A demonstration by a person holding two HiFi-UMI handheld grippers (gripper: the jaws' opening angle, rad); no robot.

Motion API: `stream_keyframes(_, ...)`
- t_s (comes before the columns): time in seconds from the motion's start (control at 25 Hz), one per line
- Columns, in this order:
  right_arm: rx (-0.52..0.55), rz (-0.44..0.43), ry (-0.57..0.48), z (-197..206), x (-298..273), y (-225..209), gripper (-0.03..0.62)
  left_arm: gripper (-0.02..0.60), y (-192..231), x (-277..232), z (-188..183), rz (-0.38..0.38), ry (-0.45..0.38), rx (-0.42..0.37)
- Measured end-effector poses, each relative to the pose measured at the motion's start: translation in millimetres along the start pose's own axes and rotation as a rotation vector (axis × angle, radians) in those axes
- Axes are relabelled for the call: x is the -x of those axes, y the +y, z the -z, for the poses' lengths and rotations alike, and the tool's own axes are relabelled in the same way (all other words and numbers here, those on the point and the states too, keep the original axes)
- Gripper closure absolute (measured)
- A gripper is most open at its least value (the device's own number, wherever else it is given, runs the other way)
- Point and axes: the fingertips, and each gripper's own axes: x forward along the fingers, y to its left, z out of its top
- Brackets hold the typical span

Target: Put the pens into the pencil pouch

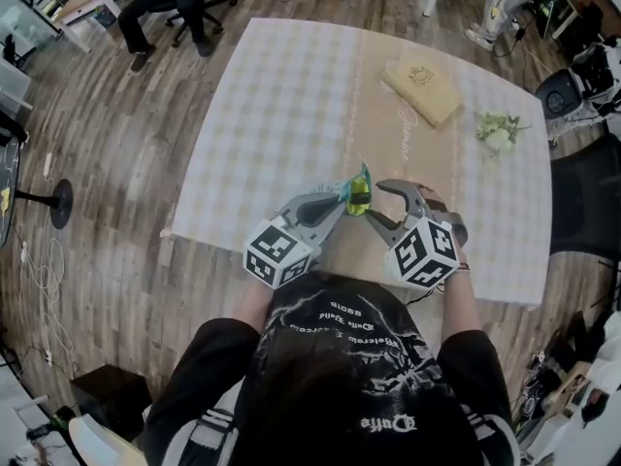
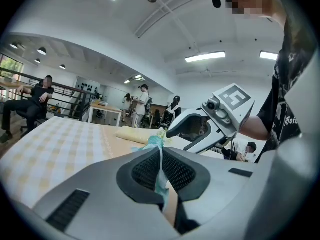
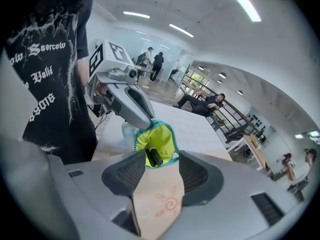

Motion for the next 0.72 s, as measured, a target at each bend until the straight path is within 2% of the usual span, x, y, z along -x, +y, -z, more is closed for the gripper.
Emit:
stream_keyframes(0.24, -0.233, 0.145, -0.117, -20, 5, -34, 0.362, 0.549, 37, 24, -19, -0.065, 0.005, -0.009)
stream_keyframes(0.44, -0.388, 0.183, -0.116, 43, 19, -24, 0.367, 0.549, 36, 11, -1, -0.142, 0.035, -0.046)
stream_keyframes(0.56, -0.479, 0.199, -0.107, 63, 20, -27, 0.372, 0.549, 56, 8, -7, -0.181, 0.043, -0.05)
stream_keyframes(0.72, -0.568, 0.23, -0.079, 90, 34, -5, 0.37, 0.549, 65, 11, 2, -0.223, 0.051, -0.056)
